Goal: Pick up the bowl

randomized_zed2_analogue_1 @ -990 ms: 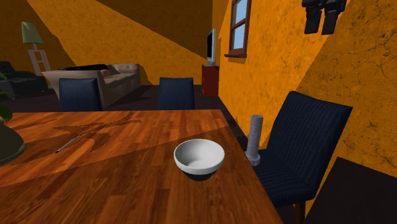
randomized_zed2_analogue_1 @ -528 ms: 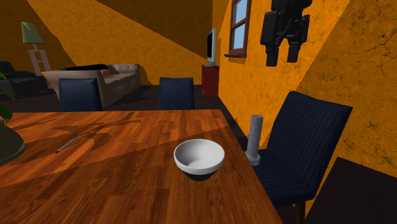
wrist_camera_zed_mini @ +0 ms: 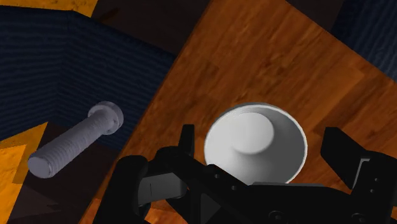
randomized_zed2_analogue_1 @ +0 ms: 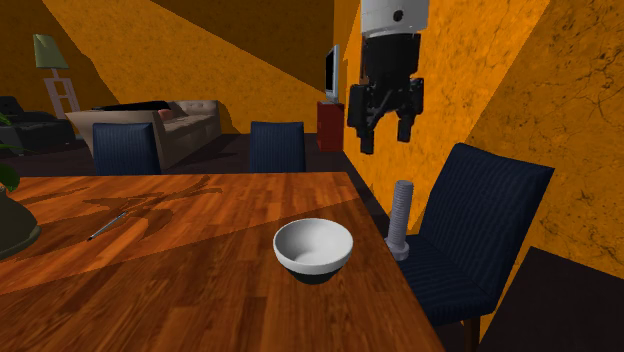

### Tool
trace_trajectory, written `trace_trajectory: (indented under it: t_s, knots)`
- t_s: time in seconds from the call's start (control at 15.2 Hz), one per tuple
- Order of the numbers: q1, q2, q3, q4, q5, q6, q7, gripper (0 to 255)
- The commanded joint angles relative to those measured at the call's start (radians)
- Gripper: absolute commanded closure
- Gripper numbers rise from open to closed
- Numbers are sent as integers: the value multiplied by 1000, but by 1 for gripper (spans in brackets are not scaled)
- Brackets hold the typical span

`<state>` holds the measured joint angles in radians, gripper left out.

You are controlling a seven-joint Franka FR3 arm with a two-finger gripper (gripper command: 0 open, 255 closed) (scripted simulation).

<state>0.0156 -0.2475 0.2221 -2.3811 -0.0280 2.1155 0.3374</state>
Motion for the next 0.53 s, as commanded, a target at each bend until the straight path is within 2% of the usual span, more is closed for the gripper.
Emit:
trace_trajectory:
  t_s: [0.0,0.46]
  knots:
    - [-2,80,18,23,-23,55,37,0]
    - [17,359,52,163,-143,174,185,0]
